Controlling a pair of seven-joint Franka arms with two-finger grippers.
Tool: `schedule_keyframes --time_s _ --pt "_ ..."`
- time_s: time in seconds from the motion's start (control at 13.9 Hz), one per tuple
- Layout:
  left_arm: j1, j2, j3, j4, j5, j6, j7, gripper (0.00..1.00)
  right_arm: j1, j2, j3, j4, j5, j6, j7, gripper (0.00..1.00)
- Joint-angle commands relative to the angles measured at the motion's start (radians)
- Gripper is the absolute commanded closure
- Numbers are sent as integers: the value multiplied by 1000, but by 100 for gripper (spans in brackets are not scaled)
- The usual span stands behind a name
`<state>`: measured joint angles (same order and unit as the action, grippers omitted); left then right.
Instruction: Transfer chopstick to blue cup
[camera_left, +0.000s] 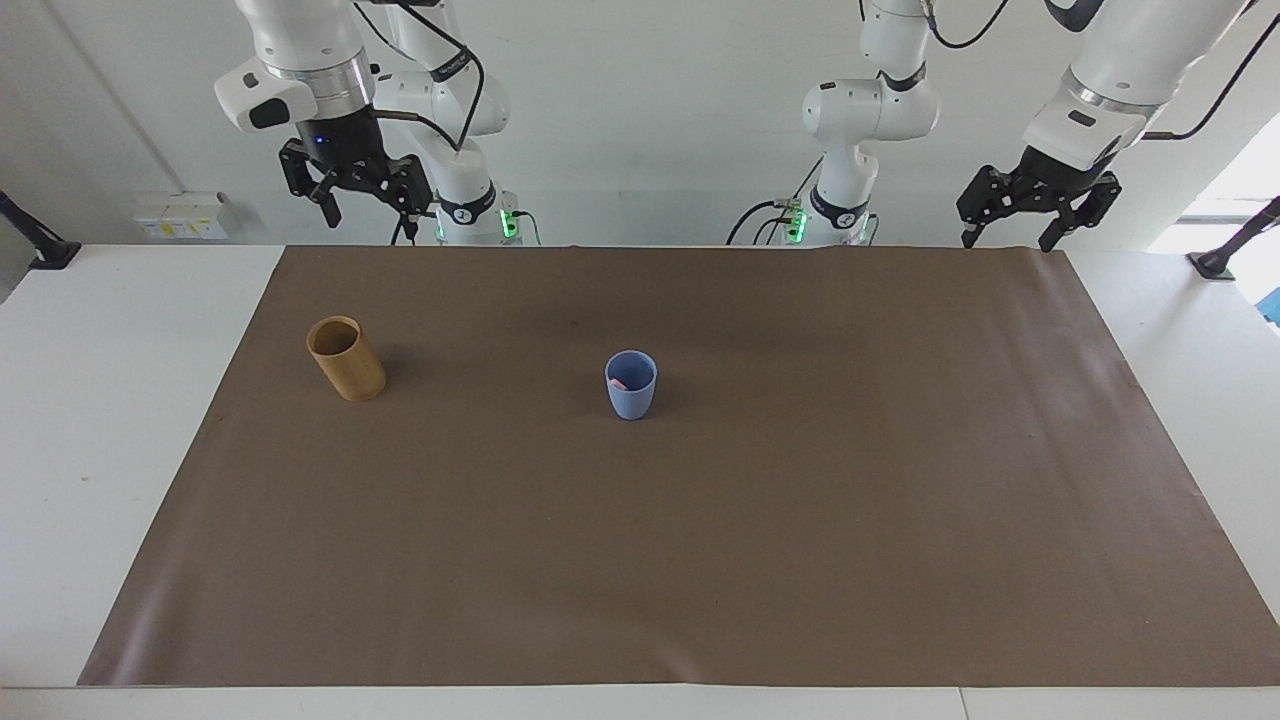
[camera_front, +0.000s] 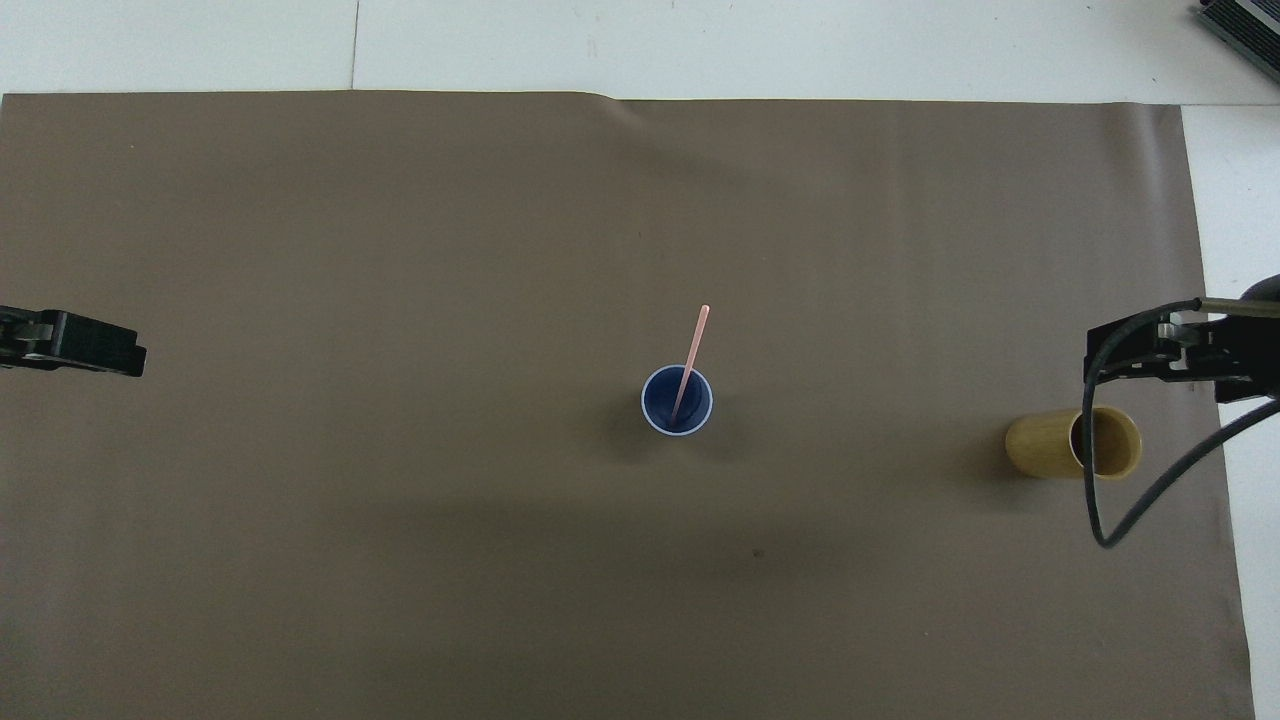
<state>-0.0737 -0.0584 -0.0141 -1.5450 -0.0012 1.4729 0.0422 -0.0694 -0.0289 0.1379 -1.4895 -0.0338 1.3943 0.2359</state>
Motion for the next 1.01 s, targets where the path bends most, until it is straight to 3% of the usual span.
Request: schedule_keyframes --time_s 0.0,0.94 --pt "12 -12 -4 2 -14 -20 7 0 10 52 -17 83 18 -31 -12 0" --pt "12 -12 -4 2 -14 -20 7 0 10 10 -17 6 29 75 -69 0"
